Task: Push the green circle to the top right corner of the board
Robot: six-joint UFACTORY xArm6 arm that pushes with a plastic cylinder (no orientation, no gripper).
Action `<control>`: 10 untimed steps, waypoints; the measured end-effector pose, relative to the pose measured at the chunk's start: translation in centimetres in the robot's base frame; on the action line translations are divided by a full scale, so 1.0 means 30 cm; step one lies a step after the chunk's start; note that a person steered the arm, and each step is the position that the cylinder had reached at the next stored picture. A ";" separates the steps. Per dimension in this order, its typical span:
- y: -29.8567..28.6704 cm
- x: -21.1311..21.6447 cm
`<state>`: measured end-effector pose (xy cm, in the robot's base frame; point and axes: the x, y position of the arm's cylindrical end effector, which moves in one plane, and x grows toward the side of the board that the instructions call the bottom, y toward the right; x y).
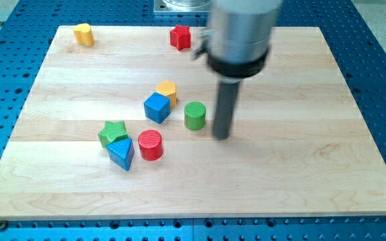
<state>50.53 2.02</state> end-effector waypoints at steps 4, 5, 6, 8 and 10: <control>0.329 -0.496; 0.244 -0.430; 0.404 -0.488; 0.361 -0.480; 0.059 -0.497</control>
<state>35.61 3.80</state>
